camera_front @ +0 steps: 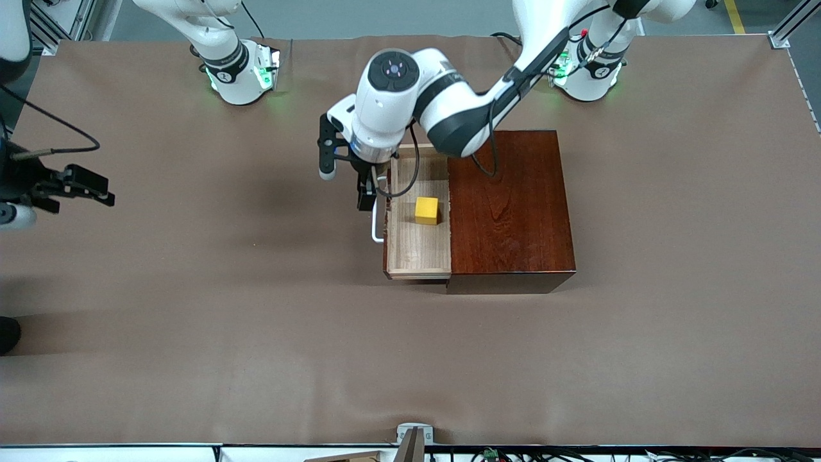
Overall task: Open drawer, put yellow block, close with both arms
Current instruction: 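Lower the left gripper to the drawer handle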
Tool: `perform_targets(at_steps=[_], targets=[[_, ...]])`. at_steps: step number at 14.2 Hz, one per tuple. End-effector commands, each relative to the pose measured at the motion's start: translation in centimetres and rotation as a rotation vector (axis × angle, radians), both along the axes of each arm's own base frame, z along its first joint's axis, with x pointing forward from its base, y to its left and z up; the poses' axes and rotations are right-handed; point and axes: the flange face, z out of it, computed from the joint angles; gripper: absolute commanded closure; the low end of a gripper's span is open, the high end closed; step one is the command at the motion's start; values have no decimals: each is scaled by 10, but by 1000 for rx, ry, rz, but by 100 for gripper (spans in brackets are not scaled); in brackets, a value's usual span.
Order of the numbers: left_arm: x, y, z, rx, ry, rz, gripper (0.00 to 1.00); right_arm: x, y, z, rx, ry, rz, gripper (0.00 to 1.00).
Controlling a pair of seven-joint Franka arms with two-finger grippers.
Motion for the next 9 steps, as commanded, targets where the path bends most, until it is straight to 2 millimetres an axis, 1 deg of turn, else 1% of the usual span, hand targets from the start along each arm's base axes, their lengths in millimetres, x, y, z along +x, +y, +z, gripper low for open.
perform_targets(at_steps=[1,2,5,6,8,9], targets=[[13,2,-11,19,-28,-21,0,-37,-7,6,-3,3,-85,0],[16,5,-18,33,-28,-16,0,-42,-11,7,-1,3,-94,0],[19,7,-41,71,-29,-23,0,-45,-33,11,0,4,-135,0],[20,7,-46,75,-23,-20,0,-45,-33,11,-1,4,-148,0],[20,8,-56,85,-12,-18,0,-44,-27,16,0,-12,-151,0],[20,8,-57,87,-10,-19,0,-42,-21,15,0,-15,-142,0]])
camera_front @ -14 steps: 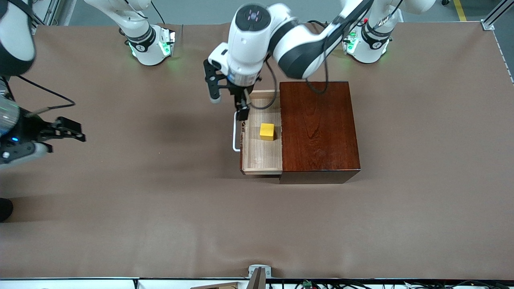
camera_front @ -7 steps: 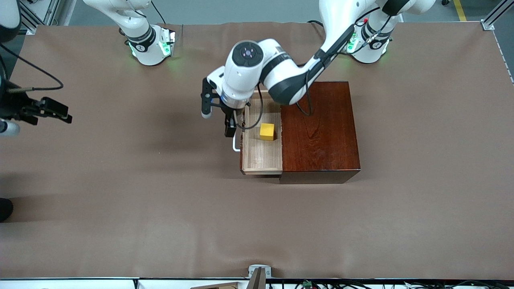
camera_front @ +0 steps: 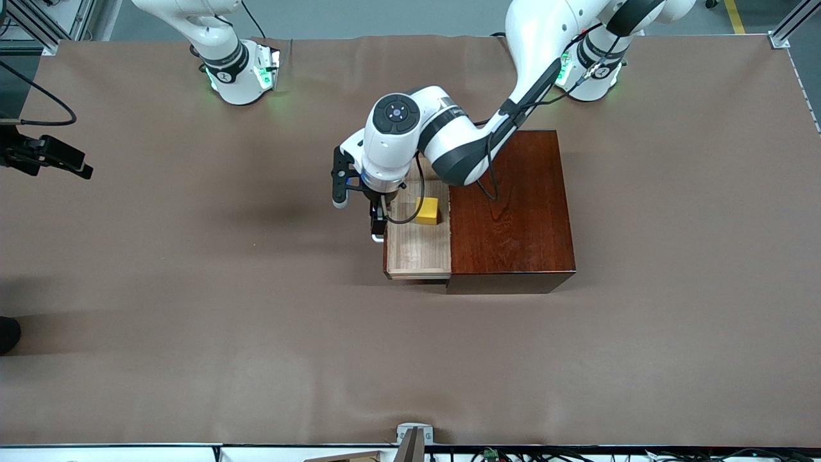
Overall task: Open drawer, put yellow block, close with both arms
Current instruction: 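Lower the left gripper to the drawer handle, then push the drawer shut into the box with the left gripper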
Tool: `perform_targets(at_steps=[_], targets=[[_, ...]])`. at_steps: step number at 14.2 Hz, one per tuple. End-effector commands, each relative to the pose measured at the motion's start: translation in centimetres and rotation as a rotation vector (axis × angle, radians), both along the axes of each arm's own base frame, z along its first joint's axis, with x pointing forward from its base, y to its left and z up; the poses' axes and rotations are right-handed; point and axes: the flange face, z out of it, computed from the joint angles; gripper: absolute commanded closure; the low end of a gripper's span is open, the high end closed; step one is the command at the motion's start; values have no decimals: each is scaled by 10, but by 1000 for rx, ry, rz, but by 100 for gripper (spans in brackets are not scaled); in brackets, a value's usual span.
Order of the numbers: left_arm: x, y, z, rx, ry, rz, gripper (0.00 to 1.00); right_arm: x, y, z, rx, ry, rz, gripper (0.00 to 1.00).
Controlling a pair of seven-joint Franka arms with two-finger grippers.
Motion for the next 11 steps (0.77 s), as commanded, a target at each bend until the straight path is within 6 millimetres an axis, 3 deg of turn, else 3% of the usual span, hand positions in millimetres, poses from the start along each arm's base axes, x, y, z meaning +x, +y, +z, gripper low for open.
perform_targets(at_steps=[1,4,11], targets=[[1,-3,-3,14,-17,-12,0,-5,16,4,7,-14,-6,0],[-4,-6,-9,31,-16,-23,0,-2,22,9,6,-25,6,0],[-9,5,-19,165,21,-42,0,-1,8,10,8,-19,-8,0]])
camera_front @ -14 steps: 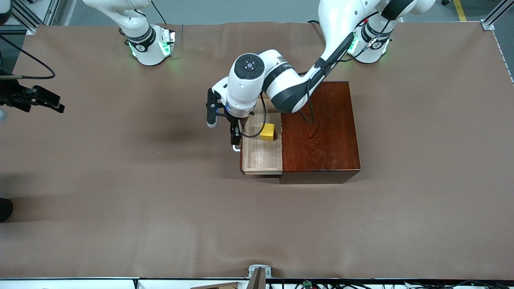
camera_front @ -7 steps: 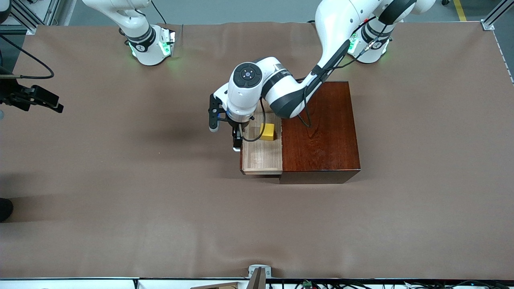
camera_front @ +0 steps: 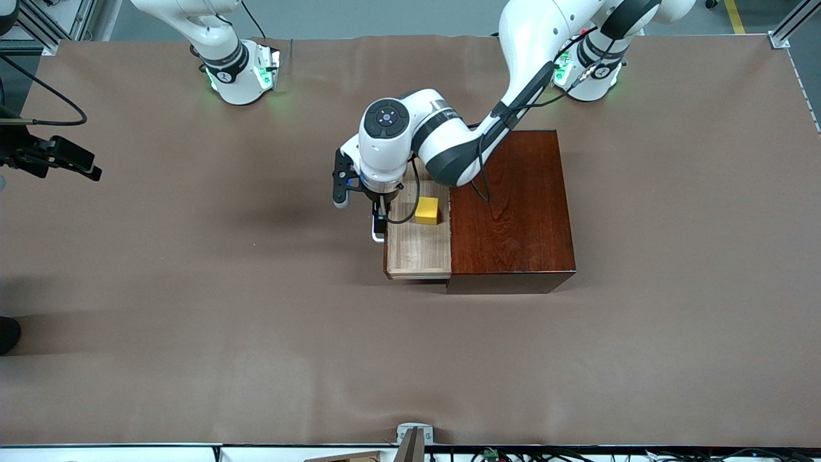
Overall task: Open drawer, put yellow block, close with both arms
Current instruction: 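Push the drawer shut into the box with the left gripper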
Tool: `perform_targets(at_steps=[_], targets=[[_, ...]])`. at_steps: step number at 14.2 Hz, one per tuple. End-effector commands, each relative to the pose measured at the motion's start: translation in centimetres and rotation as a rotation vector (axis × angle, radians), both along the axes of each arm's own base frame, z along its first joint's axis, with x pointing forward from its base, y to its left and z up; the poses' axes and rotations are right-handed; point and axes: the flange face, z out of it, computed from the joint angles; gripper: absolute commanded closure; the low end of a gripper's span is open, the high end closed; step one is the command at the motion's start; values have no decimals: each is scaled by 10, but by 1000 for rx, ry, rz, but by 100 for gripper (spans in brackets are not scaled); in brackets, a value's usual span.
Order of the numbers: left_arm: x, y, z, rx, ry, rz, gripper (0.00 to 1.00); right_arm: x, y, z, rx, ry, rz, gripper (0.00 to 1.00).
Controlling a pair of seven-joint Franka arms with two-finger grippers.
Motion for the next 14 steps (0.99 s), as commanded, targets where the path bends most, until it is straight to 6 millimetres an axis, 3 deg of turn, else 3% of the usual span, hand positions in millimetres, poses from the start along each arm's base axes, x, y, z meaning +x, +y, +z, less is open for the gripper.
perform_targets(at_steps=[1,9,14], targets=[[0,10,-4,98,15,-9,0,-2,-2,5,9,-3,-10,0],[-5,32,-3,287,40,-34,0,1,-1,2,9,1,-15,0],[-5,42,12,359,12,-49,0,4,0,-1,4,-2,-10,0]])
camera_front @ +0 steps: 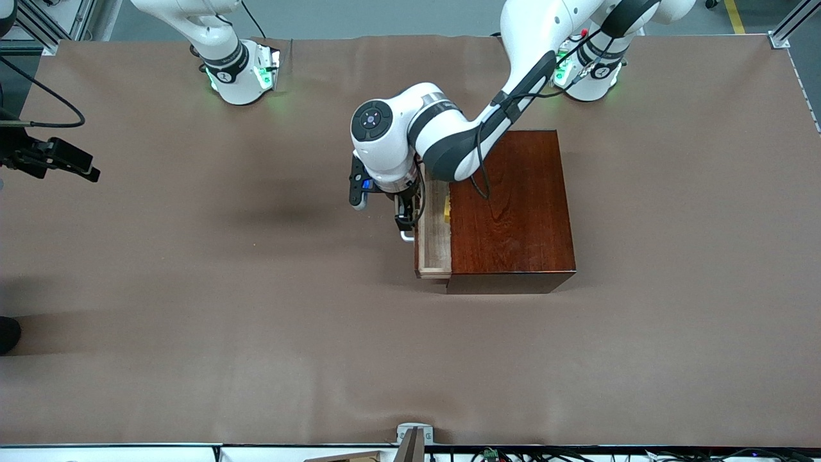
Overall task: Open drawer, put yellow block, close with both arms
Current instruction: 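Push the drawer shut into the box with the left gripper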
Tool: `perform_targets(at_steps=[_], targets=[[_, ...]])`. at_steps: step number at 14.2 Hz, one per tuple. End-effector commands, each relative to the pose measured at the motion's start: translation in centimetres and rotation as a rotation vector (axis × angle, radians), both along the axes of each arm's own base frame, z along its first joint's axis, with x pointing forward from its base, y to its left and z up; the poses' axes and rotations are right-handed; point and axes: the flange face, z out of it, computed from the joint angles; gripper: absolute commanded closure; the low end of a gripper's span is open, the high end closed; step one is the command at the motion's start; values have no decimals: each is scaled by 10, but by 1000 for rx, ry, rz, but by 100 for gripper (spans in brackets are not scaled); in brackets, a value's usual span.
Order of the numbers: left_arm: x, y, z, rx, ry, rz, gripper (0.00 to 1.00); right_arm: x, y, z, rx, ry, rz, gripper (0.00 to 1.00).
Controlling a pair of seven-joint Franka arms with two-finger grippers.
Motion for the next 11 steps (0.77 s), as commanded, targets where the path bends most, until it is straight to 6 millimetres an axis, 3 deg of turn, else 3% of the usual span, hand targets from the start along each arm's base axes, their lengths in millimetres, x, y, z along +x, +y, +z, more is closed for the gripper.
perform_targets(at_steps=[1,11], targets=[[-3,14,15,72,-14,-18,0,3,2,2,-1,-7,-3,0],[7,31,10,138,-16,-7,0,3,-1,7,-6,-13,-3,0]])
